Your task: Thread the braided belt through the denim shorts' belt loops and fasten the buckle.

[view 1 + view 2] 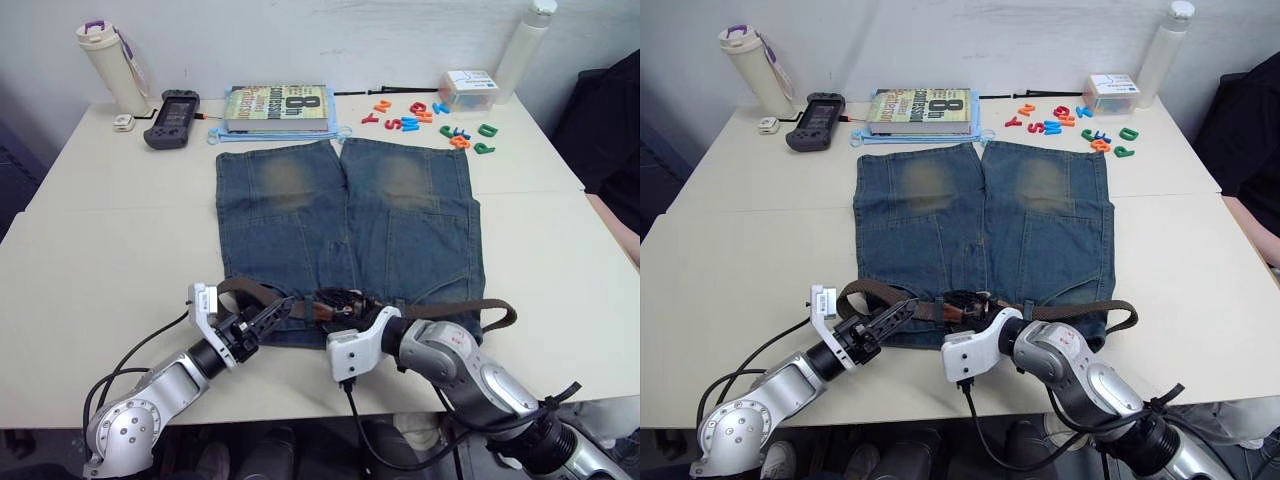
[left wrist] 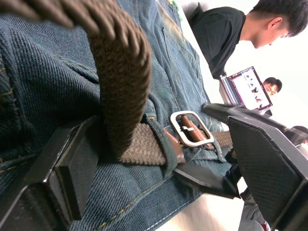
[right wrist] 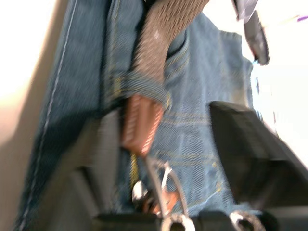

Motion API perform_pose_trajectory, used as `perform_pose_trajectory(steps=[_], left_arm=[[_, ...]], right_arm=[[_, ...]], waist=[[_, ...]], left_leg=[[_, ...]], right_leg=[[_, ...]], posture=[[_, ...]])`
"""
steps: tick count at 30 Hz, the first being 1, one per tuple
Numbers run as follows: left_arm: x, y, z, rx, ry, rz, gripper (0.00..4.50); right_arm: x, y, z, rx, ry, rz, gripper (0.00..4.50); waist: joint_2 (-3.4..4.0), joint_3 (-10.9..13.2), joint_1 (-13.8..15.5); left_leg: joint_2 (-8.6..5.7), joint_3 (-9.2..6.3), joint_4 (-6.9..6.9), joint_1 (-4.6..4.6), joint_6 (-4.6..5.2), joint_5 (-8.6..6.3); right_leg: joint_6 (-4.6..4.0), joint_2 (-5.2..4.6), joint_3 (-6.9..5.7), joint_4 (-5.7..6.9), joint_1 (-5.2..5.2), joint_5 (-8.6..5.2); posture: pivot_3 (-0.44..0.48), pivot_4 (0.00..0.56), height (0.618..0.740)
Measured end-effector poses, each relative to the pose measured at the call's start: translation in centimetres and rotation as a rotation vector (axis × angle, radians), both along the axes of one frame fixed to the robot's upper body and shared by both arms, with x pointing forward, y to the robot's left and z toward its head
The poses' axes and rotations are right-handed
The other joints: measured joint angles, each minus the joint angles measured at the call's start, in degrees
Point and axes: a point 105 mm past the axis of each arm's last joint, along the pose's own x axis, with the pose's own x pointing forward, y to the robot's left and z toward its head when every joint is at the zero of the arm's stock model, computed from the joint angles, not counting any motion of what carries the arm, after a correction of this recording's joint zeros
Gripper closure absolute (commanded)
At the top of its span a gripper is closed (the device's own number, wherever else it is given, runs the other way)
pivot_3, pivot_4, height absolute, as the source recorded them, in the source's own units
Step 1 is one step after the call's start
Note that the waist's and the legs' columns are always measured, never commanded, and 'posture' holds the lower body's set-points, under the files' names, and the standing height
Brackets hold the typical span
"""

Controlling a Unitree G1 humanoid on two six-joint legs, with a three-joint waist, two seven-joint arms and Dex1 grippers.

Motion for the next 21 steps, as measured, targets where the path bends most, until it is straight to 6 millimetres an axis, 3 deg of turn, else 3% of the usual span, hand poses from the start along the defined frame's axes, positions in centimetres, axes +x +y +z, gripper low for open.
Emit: perform_pose_trajectory(steps=[3, 4, 13, 21], left_arm=[[0.0, 0.0, 0.0, -0.001, 0.000, 0.000, 0.00], [0.0, 0.0, 0.0, -0.001, 0.001, -0.001, 0.00], [-0.1, 0.1, -0.1, 0.014, 0.002, -0.013, 0.00], [-1.7, 0.6, -0.4, 0.115, -0.017, -0.089, 0.00]], right_arm=[[-0.3, -0.3, -0.8, -0.011, 0.037, -0.015, 4.21], [-0.4, -0.4, -0.9, -0.011, 0.045, -0.019, 4.48], [-0.4, -0.5, -0.8, 0.005, 0.070, -0.053, 4.48], [0.4, -1.1, 0.6, 0.015, 0.051, -0.098, 4.48]], waist=[[0.00, 0.00, 0.00], [0.00, 0.00, 0.01], [0.00, 0.00, 0.01], [0.02, 0.02, 0.03]], left_leg=[[0.01, 0.00, 0.01, 0.00, -0.01, 0.00], [0.01, 0.00, 0.01, 0.00, -0.01, 0.00], [0.02, 0.00, 0.01, 0.00, -0.02, -0.01], [0.06, 0.00, 0.00, -0.02, -0.05, -0.03]], right_leg=[[-0.01, 0.01, 0.00, 0.00, 0.00, 0.00], [-0.01, 0.01, 0.00, 0.00, 0.00, 0.00], [-0.01, 0.02, 0.00, 0.00, -0.01, 0.00], [-0.06, 0.05, 0.01, 0.00, -0.03, -0.02]], posture=[[0.000, 0.150, 0.740], [0.000, 0.150, 0.740], [0.000, 0.150, 0.740], [0.000, 0.150, 0.740]])
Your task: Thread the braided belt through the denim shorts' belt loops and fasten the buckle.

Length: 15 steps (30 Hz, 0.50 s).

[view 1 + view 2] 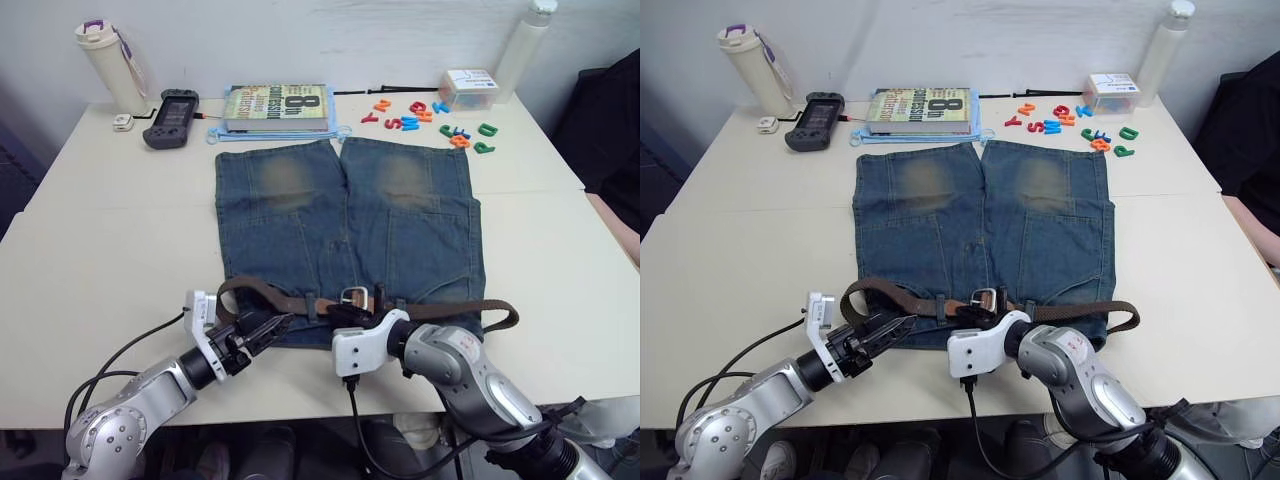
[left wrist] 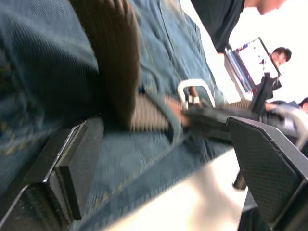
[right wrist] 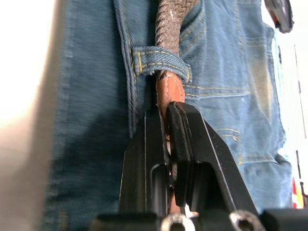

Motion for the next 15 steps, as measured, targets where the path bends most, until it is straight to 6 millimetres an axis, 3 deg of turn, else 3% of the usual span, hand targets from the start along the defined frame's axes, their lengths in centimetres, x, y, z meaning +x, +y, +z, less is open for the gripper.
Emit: perform_pose_trajectory(steps=[9, 12, 15], left_arm=[[-1.7, 1.7, 1.6, 0.055, -0.008, -0.020, 0.00], [-1.7, 1.5, 2.1, 0.089, -0.030, -0.041, 0.00], [-1.8, 1.2, 1.3, 0.133, -0.004, -0.060, 0.00]], right_arm=[[0.6, 0.0, 1.0, 0.004, -0.030, -0.018, 4.48], [0.8, -0.3, 2.3, 0.016, -0.067, -0.026, 4.48], [0.5, -0.8, 4.0, 0.023, -0.101, -0.028, 4.48]], waist=[[0.00, 0.04, -0.07], [0.02, 0.05, -0.05], [0.02, 0.06, -0.04]], left_leg=[[0.13, -0.02, -0.01, -0.05, -0.10, -0.05], [0.21, -0.04, -0.02, -0.05, -0.18, -0.06], [0.23, -0.06, -0.02, -0.06, -0.20, -0.08]], right_leg=[[-0.11, 0.11, 0.00, 0.08, -0.10, -0.05], [-0.17, 0.22, -0.03, 0.12, -0.12, -0.08], [-0.20, 0.25, -0.04, 0.12, -0.12, -0.09]], posture=[[0.000, 0.150, 0.740], [0.000, 0.150, 0.740], [0.000, 0.150, 0.740]])
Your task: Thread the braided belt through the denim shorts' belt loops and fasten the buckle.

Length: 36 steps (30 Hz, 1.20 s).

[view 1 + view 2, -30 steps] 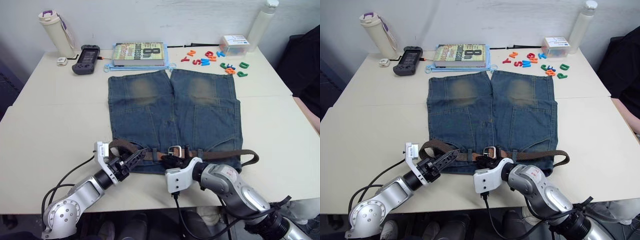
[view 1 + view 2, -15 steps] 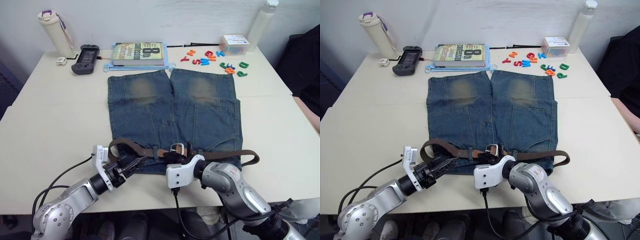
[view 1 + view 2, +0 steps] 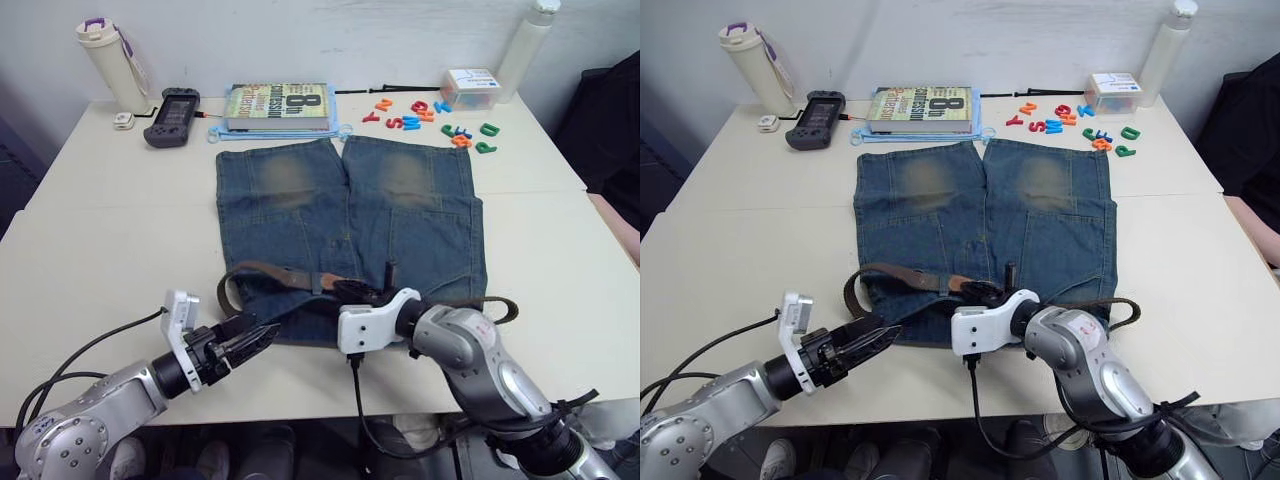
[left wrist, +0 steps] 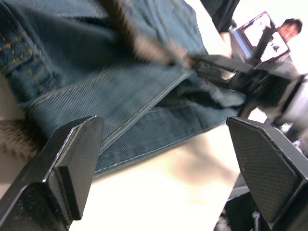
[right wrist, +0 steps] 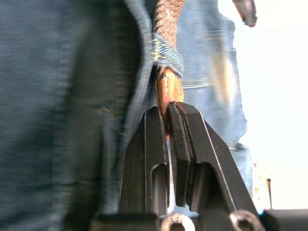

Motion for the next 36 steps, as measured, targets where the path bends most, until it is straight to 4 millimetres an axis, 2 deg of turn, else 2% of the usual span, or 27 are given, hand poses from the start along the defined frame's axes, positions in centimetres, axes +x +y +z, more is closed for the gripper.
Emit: perform_pose_trajectory(steps=[4, 10, 21, 32, 36], left_arm=[[-0.3, 0.0, -1.3, 0.089, 0.024, -0.027, 0.00], [-0.4, -0.3, -2.2, 0.222, -0.037, -0.100, 0.00], [-0.4, -0.6, -2.6, 0.252, -0.076, -0.169, 0.00], [0.7, -1.3, -2.8, 0.223, -0.104, -0.280, 0.00], [0.8, -1.2, -3.1, 0.209, -0.110, -0.305, 0.00]], right_arm=[[-0.7, -0.1, 0.9, 0.005, 0.007, 0.019, 4.48], [-1.0, -0.5, 1.0, -0.025, 0.010, 0.019, 4.48], [0.4, -7.7, 3.5, -0.132, -0.076, -0.186, 4.48], [-1.9, -12.7, 5.1, -0.204, -0.106, -0.328, 4.48], [-2.1, -13.3, 5.9, -0.209, -0.135, -0.358, 4.48]], waist=[[0.01, 0.01, -0.02], [0.07, -0.01, -0.03], [0.16, -0.04, 0.19], [0.40, -0.08, 1.61], [0.40, -0.08, 1.55]], left_leg=[[0.00, 0.02, -0.01, 0.01, 0.01, -0.01], [-0.01, 0.05, -0.01, 0.06, 0.02, -0.02], [-0.03, 0.06, 0.01, 0.07, 0.10, -0.06], [-0.16, 0.07, 0.15, 0.07, 0.24, -0.12], [-0.14, 0.07, 0.16, 0.08, 0.25, -0.13]], right_leg=[[-0.02, 0.00, 0.01, -0.01, 0.00, -0.01], [-0.04, -0.03, 0.02, -0.01, 0.05, -0.02], [-0.03, -0.08, 0.01, -0.06, 0.13, -0.02], [0.09, -0.22, -0.01, -0.11, 0.26, 0.05], [0.09, -0.21, -0.02, -0.11, 0.26, 0.05]], posture=[[0.000, 0.150, 0.740], [0.000, 0.150, 0.740], [0.000, 0.150, 0.740], [0.000, 0.150, 0.740], [0.000, 0.150, 0.740]])
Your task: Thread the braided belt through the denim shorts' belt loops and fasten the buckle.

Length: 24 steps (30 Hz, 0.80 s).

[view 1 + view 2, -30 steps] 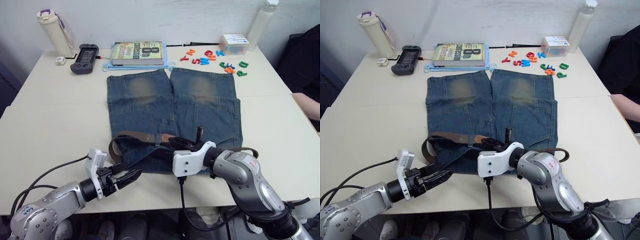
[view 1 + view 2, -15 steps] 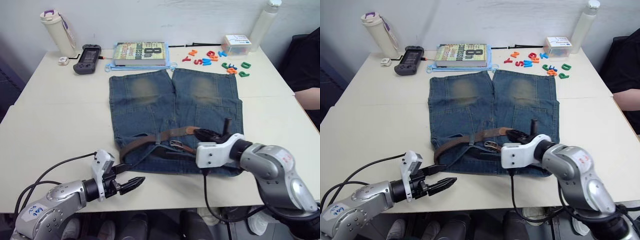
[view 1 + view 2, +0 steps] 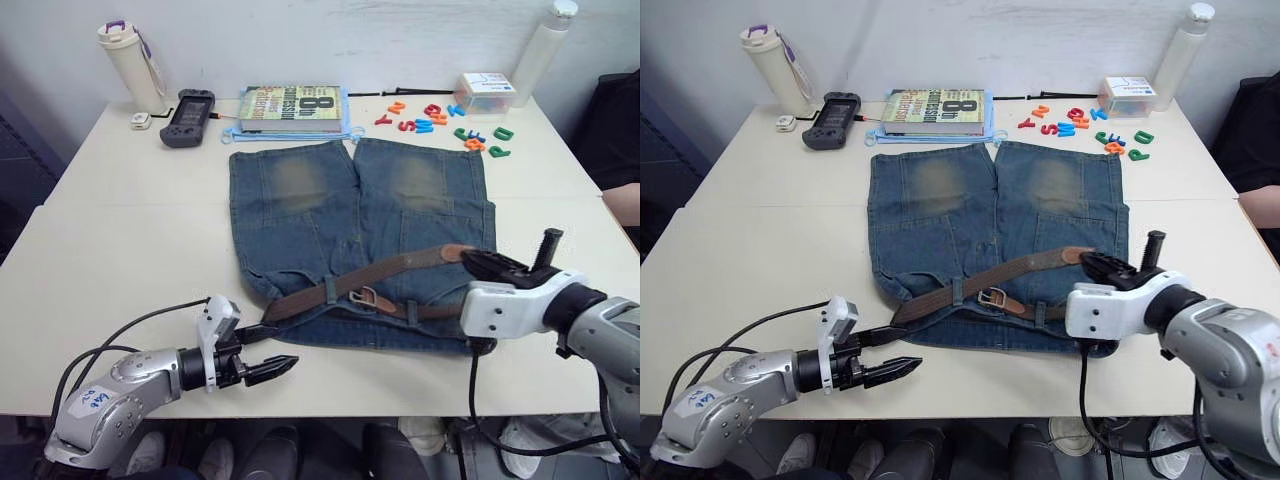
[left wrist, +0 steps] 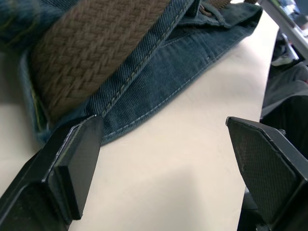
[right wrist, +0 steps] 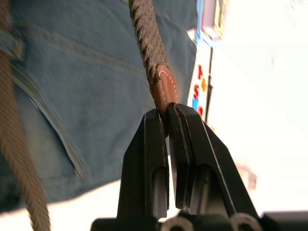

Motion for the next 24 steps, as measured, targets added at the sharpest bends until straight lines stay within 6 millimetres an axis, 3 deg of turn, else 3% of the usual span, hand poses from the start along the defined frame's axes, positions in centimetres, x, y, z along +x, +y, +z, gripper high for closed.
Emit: perform_pose_trajectory(steps=[10, 13, 17, 20, 24], left_arm=[[0.6, 2.5, 1.2, -0.076, 0.033, 0.052, 0.00], [1.0, 3.5, 3.9, -0.104, 0.023, 0.027, 0.00], [2.5, 3.3, 9.6, -0.191, -0.083, -0.049, 0.00], [3.9, 3.0, 11.6, -0.251, -0.128, -0.050, 0.00], [7.0, -0.8, 12.8, -0.290, -0.224, -0.044, 0.00]], right_arm=[[-0.1, 1.4, -0.3, 0.061, -0.009, 0.040, 4.48], [0.2, 2.3, 0.1, 0.066, -0.027, 0.075, 4.48], [0.6, 3.3, 0.7, 0.067, -0.059, 0.119, 4.48], [1.0, 4.1, 0.6, 0.072, -0.065, 0.149, 4.48], [1.3, 7.1, 0.5, 0.059, -0.076, 0.272, 4.48]], waist=[[-0.14, 0.15, -0.73], [-0.29, 0.40, -1.38], [-0.27, 0.46, -1.55], [-0.27, 0.46, -1.70], [-0.35, 0.51, -1.70]], left_leg=[[0.07, -0.02, -0.01, -0.08, -0.03, 0.00], [0.09, -0.07, 0.02, -0.13, -0.10, 0.04], [0.06, -0.08, 0.03, -0.11, -0.10, 0.04], [0.06, -0.06, 0.03, -0.14, -0.11, 0.05], [0.05, -0.03, 0.17, -0.17, -0.15, 0.07]], right_leg=[[-0.01, 0.07, 0.01, 0.04, -0.12, 0.00], [-0.03, 0.08, -0.02, 0.13, -0.18, 0.01], [-0.04, 0.08, -0.04, 0.14, -0.18, 0.02], [-0.04, 0.12, -0.01, 0.14, -0.24, 0.01], [-0.03, 0.15, -0.01, 0.21, -0.24, 0.02]], posture=[[0.000, 0.150, 0.740], [0.000, 0.150, 0.740], [0.000, 0.150, 0.740], [0.000, 0.150, 0.740], [0.000, 0.150, 0.740]])
